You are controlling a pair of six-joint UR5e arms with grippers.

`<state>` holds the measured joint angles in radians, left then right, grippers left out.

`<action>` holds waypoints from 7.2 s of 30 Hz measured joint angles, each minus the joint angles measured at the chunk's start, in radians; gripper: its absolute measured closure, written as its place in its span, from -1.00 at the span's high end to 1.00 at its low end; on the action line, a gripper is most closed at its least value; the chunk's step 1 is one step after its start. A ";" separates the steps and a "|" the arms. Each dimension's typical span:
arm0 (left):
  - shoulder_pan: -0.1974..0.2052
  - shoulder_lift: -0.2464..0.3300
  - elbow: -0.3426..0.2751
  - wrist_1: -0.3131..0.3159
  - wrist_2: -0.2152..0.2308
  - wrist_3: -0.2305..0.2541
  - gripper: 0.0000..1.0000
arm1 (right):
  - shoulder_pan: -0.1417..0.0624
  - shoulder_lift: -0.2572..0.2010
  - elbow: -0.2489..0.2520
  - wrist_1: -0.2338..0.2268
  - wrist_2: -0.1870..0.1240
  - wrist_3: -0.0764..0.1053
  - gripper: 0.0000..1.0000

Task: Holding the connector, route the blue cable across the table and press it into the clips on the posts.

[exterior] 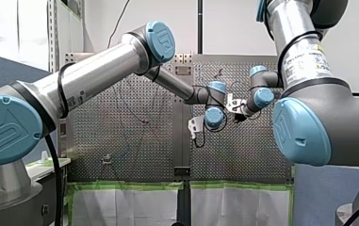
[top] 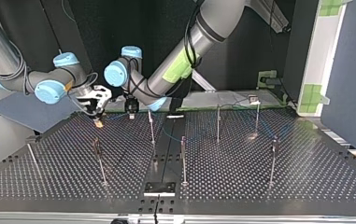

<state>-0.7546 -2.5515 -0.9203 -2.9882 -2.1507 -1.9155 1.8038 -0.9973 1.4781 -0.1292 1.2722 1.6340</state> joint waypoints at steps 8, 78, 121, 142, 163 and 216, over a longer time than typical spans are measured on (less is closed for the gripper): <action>-0.001 0.001 0.007 -0.024 -0.016 0.000 -1.00 | 0.000 -0.001 -0.005 0.005 -0.001 -0.005 -1.00; 0.005 0.262 0.047 0.001 -0.035 0.031 -1.00 | -0.018 -0.306 -0.119 0.198 -0.130 0.046 -1.00; 0.067 0.264 -0.027 -0.036 0.135 0.007 0.98 | -0.030 -0.262 -0.173 0.190 -0.146 0.043 -1.00; 0.008 0.421 -0.152 -0.108 0.183 -0.010 0.98 | -0.021 -0.262 -0.173 0.193 -0.151 0.044 -1.00; 0.021 0.610 -0.341 0.047 0.081 -0.022 0.98 | -0.011 -0.262 -0.173 0.196 -0.151 0.045 -1.00; -0.009 0.730 -0.809 0.514 0.000 -0.105 0.98 | -0.003 -0.260 -0.172 0.197 -0.147 0.040 -1.00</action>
<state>-0.7640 -1.8213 -1.7293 -2.4739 -2.1504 -2.0208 1.8009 -1.2574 1.3063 0.0674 1.1256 1.6744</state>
